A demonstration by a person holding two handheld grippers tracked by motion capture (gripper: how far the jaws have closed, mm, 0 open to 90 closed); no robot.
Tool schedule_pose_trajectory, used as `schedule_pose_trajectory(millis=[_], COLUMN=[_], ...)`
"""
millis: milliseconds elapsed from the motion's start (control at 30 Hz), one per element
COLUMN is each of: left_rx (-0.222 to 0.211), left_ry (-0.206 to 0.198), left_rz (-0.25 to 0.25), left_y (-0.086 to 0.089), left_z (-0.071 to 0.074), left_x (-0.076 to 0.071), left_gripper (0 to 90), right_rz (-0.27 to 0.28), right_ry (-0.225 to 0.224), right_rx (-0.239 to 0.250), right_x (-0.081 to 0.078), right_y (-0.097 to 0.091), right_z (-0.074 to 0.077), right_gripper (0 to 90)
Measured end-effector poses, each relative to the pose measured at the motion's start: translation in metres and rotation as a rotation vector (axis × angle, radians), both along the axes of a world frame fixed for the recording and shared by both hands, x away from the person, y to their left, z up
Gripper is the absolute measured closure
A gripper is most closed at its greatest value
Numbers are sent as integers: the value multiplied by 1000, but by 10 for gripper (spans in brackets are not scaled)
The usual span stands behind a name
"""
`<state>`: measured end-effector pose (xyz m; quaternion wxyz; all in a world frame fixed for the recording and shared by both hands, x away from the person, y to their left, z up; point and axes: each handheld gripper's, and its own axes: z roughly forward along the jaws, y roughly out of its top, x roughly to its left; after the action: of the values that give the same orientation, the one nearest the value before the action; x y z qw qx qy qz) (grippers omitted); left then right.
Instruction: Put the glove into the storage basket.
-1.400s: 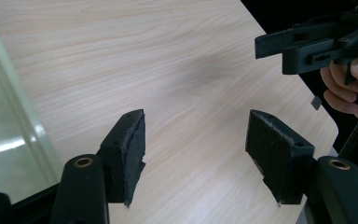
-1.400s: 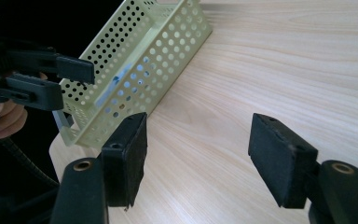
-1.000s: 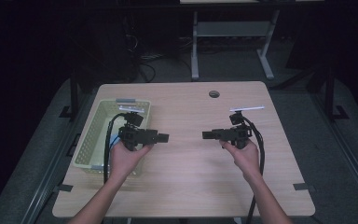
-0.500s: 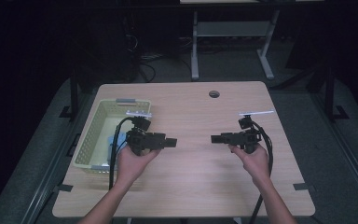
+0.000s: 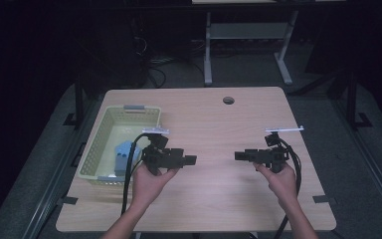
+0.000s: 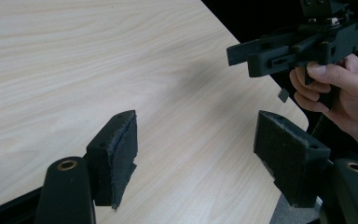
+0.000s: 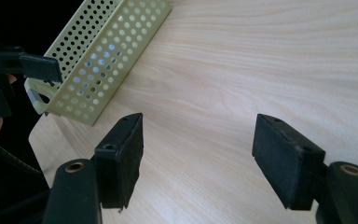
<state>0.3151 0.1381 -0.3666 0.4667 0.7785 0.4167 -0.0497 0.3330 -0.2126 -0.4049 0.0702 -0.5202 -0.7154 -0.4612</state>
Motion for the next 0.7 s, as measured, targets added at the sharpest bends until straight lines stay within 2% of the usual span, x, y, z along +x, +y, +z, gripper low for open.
schedule_pose_trajectory(millis=[267,300,433,567,700], left_rx=[2,-5,-14,-24,-13], left_ry=[-13,-9,-2,-5,-28], left_rz=[-17,-18,-20,-19,-31], left_y=[-5,-5,-6,-7,-14], left_z=[-14,-18,-25,-30,-36], left_x=[-9,-10,-11,-15,-21], left_gripper=[289,287,283,281,280], right_rz=[-7,-9,-9,-16,-23], right_ry=[6,17,15,20,20], right_rx=[-13,-16,-27,-34,-42], right_x=[-8,-10,-13,-18,-28], right_y=[-7,-9,-12,-15,-25], right_z=[-13,-18,-26,-29,-36], right_gripper=[330,330,330,328,327])
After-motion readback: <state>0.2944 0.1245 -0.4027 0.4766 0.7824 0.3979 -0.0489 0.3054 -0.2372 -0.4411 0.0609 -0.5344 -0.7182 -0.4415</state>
